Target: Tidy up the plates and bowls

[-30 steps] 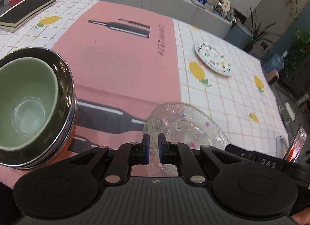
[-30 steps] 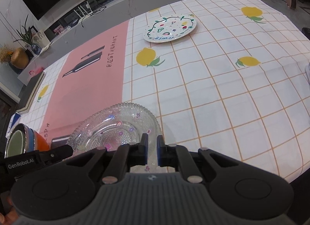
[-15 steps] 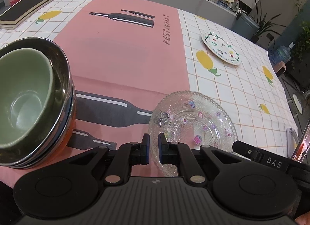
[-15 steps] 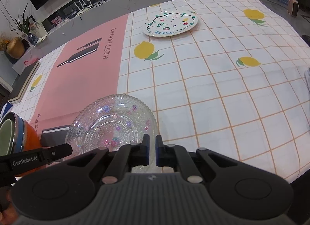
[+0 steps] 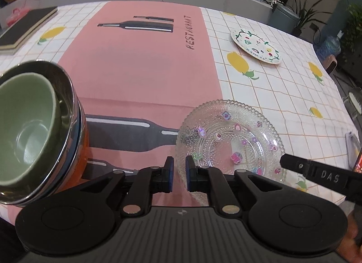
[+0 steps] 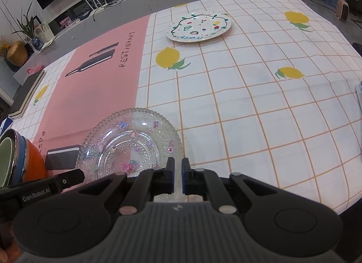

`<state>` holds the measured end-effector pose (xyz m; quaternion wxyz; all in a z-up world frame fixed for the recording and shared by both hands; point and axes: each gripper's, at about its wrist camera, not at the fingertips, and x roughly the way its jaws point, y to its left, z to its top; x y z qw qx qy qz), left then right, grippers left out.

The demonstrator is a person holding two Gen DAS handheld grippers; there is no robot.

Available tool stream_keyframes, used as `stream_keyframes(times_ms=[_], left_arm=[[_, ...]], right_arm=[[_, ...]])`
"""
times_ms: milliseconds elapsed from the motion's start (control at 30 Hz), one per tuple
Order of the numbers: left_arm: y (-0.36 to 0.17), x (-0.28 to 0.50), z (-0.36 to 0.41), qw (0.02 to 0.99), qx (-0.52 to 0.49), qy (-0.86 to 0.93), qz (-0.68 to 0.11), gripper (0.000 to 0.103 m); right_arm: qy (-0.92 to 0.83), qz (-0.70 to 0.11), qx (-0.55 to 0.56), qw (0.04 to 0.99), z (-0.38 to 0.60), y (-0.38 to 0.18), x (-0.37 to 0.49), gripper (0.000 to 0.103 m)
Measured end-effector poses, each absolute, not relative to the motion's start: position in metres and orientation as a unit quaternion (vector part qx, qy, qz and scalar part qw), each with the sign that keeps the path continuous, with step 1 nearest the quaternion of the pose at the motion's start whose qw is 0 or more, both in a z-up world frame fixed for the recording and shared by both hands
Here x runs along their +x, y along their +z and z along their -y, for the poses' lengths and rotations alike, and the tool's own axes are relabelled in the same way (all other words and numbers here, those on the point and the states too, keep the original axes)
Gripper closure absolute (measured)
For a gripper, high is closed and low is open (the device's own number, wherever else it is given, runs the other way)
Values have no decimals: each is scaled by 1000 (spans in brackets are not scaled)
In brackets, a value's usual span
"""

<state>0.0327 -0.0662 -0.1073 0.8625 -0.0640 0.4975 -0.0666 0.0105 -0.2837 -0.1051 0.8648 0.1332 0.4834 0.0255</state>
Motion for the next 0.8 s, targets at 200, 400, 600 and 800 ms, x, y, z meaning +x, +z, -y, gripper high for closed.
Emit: stream_keyframes(times_ms=[200,400,600,800], left_arm=[[-109,32,71,866,-44,-73,-493,91],[-105,32,70,871,-31,-66,-485,90],[-85,35,66,883,-50,-74,-461,80],[-61,48,82,896,-49,-105,-429,72]], right_arm=[[27,-485,125,865,283,-106,12,100],[30,-484,130,865,285,-106,11,95],[31,-467,138,873,296,-95,14,73],[4,-448,133,884,310,-82,27,51]])
